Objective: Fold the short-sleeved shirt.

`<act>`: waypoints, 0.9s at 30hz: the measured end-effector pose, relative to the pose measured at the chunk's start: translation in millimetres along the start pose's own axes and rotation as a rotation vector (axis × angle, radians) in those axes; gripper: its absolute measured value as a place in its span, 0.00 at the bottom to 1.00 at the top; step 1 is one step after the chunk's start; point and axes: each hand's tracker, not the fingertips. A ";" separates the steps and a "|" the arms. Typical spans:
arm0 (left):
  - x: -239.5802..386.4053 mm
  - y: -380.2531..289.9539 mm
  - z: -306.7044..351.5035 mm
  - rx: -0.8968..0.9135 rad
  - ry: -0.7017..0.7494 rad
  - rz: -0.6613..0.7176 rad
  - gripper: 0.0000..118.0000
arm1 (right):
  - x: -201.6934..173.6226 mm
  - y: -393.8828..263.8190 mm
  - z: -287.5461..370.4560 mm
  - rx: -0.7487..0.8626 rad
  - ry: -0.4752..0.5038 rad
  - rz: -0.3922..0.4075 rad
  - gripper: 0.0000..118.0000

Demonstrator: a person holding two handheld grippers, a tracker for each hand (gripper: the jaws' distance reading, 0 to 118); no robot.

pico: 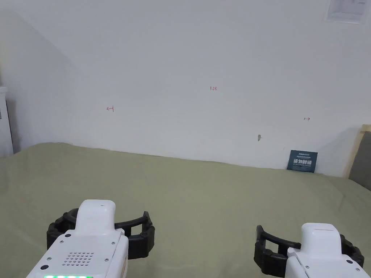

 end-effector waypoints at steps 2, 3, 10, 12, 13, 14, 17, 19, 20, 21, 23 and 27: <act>-0.5 -0.1 -0.1 0.001 -0.004 -0.003 1.00 | -0.2 0.1 -0.1 -0.006 -0.007 0.006 1.00; -0.6 0.0 -0.2 -0.002 -0.004 -0.001 1.00 | -0.4 0.0 -0.2 -0.006 -0.011 0.005 1.00; -1.6 -2.2 1.7 -0.009 -0.004 -0.005 1.00 | -0.6 -1.3 -2.5 -0.009 -0.015 0.007 1.00; -3.2 -2.8 1.0 -0.009 -0.005 0.003 1.00 | -2.6 -2.1 -2.1 -0.003 -0.020 0.017 1.00; -4.1 -2.8 0.6 -0.012 -0.006 0.008 1.00 | -3.7 -2.2 -2.2 -0.005 -0.028 0.022 1.00; -4.7 -3.2 -0.1 -0.013 -0.004 0.010 1.00 | -4.4 -2.5 -2.3 -0.005 -0.032 0.025 1.00; -4.6 -3.7 -1.1 -0.018 -0.002 0.009 1.00 | -5.0 -3.3 -1.7 -0.002 -0.032 0.031 1.00; -3.9 -4.2 -1.3 -0.020 -0.004 0.004 1.00 | -4.8 -4.1 -1.9 0.000 -0.029 0.021 1.00; -3.3 -4.5 -1.3 -0.020 -0.006 0.001 1.00 | -4.1 -4.4 -1.8 -0.001 -0.032 0.015 1.00; -2.7 -4.6 -0.7 -0.021 -0.008 -0.001 1.00 | -3.4 -4.7 -1.8 -0.001 -0.039 0.009 1.00; -1.6 -4.7 -0.4 -0.021 -0.014 -0.005 1.00 | -0.3 -4.6 -2.5 -0.002 -0.040 -0.012 1.00; 0.8 -4.5 0.2 -0.013 -0.010 -0.011 1.00 | 7.9 -2.7 -3.0 -0.017 0.014 -0.091 1.00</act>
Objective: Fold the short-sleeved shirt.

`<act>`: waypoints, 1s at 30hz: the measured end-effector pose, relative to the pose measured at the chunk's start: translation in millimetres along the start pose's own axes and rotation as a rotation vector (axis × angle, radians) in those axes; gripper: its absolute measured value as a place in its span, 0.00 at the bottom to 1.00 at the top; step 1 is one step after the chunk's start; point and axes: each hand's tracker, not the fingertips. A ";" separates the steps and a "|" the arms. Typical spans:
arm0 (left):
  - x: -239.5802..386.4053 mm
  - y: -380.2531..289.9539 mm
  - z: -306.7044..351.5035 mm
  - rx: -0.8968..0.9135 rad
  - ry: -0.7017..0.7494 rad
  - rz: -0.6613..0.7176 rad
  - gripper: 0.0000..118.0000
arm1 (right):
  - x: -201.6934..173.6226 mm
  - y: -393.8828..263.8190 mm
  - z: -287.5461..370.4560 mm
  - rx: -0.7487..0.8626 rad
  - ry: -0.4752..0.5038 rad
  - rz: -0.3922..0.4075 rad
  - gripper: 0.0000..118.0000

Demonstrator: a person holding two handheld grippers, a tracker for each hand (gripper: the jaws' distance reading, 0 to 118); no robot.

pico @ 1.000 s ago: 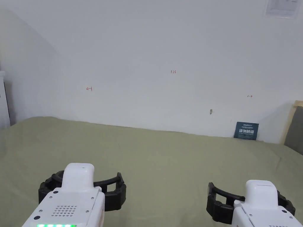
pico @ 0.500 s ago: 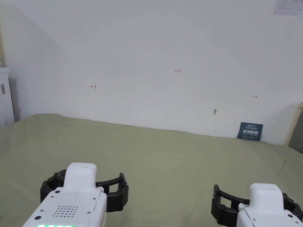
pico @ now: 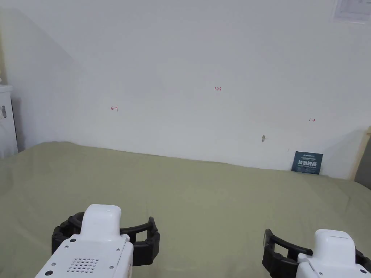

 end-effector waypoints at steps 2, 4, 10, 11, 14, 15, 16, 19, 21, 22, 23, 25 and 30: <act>-0.1 0.1 -0.5 -0.003 -0.006 0.005 1.00 | 1.5 0.6 -0.1 -0.001 -0.007 -0.008 1.00; -0.3 -0.1 -0.6 -0.005 -0.013 0.011 1.00 | 2.3 0.4 -0.6 -0.002 -0.004 -0.008 1.00; -1.3 -0.3 -0.1 -0.008 -0.019 0.000 1.00 | 5.9 3.2 0.7 0.000 -0.027 -0.020 1.00; -1.5 -0.1 -0.1 -0.011 -0.018 0.002 1.00 | 5.9 2.8 0.4 -0.002 -0.028 -0.020 1.00; -3.0 0.6 -0.1 -0.014 -0.023 0.013 1.00 | 6.6 4.0 0.7 -0.014 -0.032 -0.016 1.00; -3.1 0.7 0.0 -0.014 -0.022 0.015 1.00 | 6.5 4.1 0.6 -0.017 -0.034 -0.011 1.00; -3.4 1.0 0.3 -0.013 -0.022 0.017 1.00 | 6.3 4.2 0.6 -0.017 -0.036 -0.005 1.00; -3.3 1.6 0.7 -0.013 -0.020 0.012 1.00 | 5.3 3.3 0.5 -0.012 -0.042 0.022 1.00; -3.3 1.9 1.1 -0.011 -0.023 0.010 1.00 | 5.2 3.5 0.6 -0.014 -0.042 0.028 1.00; -3.5 2.0 1.5 -0.010 -0.025 0.011 1.00 | 5.1 3.5 0.7 -0.017 -0.038 0.030 1.00; -3.4 2.1 1.6 -0.010 -0.024 0.014 1.00 | 4.9 3.3 0.8 -0.017 -0.034 0.029 1.00; -3.7 2.1 1.6 -0.013 -0.025 0.018 1.00 | 5.0 3.4 1.0 -0.022 -0.026 0.023 1.00; -4.0 2.4 1.3 -0.018 -0.023 0.015 1.00 | 4.8 6.6 -2.2 -0.050 -0.050 0.035 1.00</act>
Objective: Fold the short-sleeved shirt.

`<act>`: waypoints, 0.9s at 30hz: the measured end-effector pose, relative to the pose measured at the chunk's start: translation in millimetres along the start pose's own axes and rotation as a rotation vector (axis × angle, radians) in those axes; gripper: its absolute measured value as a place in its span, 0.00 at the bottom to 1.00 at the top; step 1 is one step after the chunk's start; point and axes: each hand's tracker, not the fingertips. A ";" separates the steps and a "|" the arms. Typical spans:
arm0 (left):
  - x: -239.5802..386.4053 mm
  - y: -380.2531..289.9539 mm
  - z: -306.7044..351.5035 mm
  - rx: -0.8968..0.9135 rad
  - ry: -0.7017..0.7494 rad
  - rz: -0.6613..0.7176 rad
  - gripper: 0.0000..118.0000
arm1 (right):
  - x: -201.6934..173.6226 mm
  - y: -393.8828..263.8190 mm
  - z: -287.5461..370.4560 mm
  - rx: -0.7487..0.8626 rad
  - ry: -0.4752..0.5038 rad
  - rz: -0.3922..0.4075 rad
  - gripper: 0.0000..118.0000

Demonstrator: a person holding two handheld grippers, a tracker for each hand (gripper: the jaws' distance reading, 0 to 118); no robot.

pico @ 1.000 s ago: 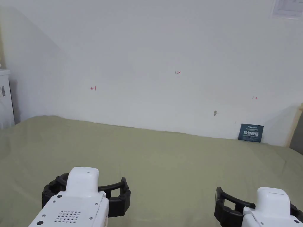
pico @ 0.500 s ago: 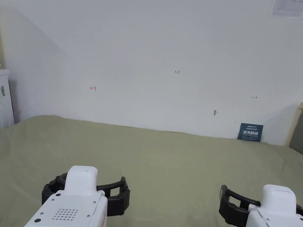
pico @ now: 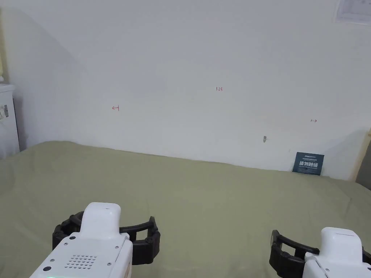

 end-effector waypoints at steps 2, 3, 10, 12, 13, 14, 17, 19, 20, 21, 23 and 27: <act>-0.1 0.1 -0.2 -0.002 0.000 0.000 1.00 | 3.9 2.9 -0.7 -0.005 0.019 -0.023 1.00; -0.1 0.2 -0.1 -0.002 -0.001 0.001 1.00 | 5.2 4.8 0.4 -0.005 0.027 -0.043 1.00; 1.6 3.2 -0.2 0.000 -0.001 -0.013 1.00 | 3.7 23.2 -2.2 -0.049 -0.029 -0.044 1.00; 1.3 4.6 0.6 0.006 0.000 -0.014 1.00 | -0.2 25.8 -6.7 -0.086 -0.073 -0.009 1.00; 0.9 5.0 0.9 0.008 0.001 -0.014 1.00 | 0.0 25.6 -7.7 -0.085 -0.058 -0.006 1.00; 0.6 5.3 1.1 0.010 0.002 -0.013 1.00 | 1.3 24.1 -7.1 -0.075 -0.041 -0.010 1.00; -0.4 5.3 0.8 0.010 0.004 -0.010 1.00 | 3.1 23.0 -8.4 -0.093 0.002 -0.047 1.00; -1.1 5.1 0.5 0.005 0.005 -0.011 1.00 | 3.5 22.2 -8.1 -0.094 0.005 -0.050 1.00; -1.2 4.8 0.7 0.004 0.009 -0.012 1.00 | 3.2 22.0 -8.5 -0.096 0.000 -0.049 1.00; -1.3 4.5 0.8 0.003 0.011 -0.013 1.00 | 3.2 22.0 -8.7 -0.098 -0.008 -0.047 1.00; -1.7 4.3 0.9 0.000 0.011 -0.012 1.00 | 3.4 22.4 -8.7 -0.097 -0.012 -0.043 1.00; -0.9 4.4 0.5 -0.005 0.013 -0.007 1.00 | 3.2 23.6 -8.9 -0.097 -0.016 -0.035 1.00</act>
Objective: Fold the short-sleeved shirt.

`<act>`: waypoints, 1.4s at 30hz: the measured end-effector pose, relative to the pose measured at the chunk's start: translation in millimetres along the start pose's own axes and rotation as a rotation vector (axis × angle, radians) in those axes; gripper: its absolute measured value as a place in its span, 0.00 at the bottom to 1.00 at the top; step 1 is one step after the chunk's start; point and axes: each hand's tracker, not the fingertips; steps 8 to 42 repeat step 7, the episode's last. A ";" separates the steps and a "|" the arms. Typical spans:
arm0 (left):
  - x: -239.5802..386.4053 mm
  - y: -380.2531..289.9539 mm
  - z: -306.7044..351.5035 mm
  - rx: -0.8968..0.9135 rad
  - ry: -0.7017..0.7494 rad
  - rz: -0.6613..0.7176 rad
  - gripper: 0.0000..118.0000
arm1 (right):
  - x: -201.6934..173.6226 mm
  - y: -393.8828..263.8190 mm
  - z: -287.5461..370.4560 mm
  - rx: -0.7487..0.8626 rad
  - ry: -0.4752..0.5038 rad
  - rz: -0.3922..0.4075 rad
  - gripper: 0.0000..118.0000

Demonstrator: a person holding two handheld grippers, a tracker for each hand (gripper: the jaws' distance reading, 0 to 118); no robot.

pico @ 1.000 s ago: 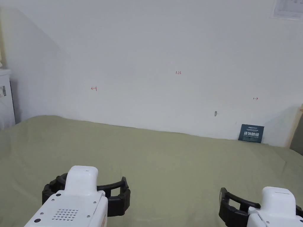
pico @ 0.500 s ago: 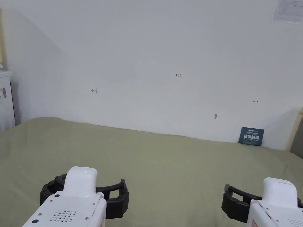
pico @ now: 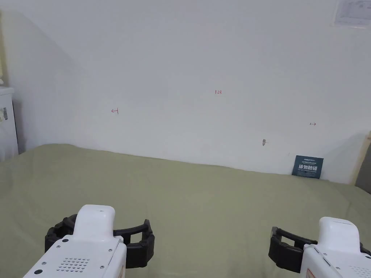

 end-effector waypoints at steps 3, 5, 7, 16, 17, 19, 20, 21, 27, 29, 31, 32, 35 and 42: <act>0.7 0.9 0.3 0.001 -0.005 0.006 1.00 | -0.8 0.4 0.0 -0.016 -0.005 0.026 1.00; 1.2 2.1 0.8 0.004 -0.007 0.003 1.00 | -0.6 1.1 0.2 -0.016 -0.008 0.024 1.00; 1.8 3.9 1.1 0.008 -0.007 0.001 1.00 | 3.6 -0.3 -1.5 -0.024 0.023 -0.016 1.00; 1.8 3.9 1.1 0.008 -0.007 0.001 1.00 | 3.6 -0.3 -1.5 -0.024 0.023 -0.016 1.00; 1.8 3.9 1.1 0.008 -0.007 0.001 1.00 | 3.6 -0.3 -1.5 -0.024 0.023 -0.016 1.00; 1.8 3.9 1.1 0.008 -0.007 0.001 1.00 | 3.6 -0.3 -1.5 -0.024 0.023 -0.016 1.00; 1.8 3.9 1.1 0.008 -0.007 0.001 1.00 | 3.6 -0.3 -1.5 -0.024 0.023 -0.016 1.00; 1.8 3.9 1.1 0.008 -0.007 0.001 1.00 | 3.6 -0.3 -1.5 -0.024 0.023 -0.016 1.00; 1.8 3.9 1.1 0.008 -0.007 0.001 1.00 | 3.6 -0.3 -1.5 -0.024 0.023 -0.016 1.00; 1.8 3.9 1.1 0.008 -0.007 0.001 1.00 | 3.6 -0.3 -1.5 -0.024 0.023 -0.016 1.00; 1.8 3.9 1.1 0.008 -0.007 0.001 1.00 | 3.6 -0.3 -1.5 -0.024 0.023 -0.016 1.00; 1.8 3.9 1.1 0.008 -0.007 0.001 1.00 | 3.6 -0.3 -1.5 -0.024 0.023 -0.016 1.00; 1.8 3.9 1.1 0.008 -0.007 0.001 1.00 | 3.6 -0.3 -1.5 -0.024 0.023 -0.016 1.00; 1.8 3.9 1.1 0.008 -0.007 0.001 1.00 | 3.6 -0.3 -1.5 -0.024 0.023 -0.016 1.00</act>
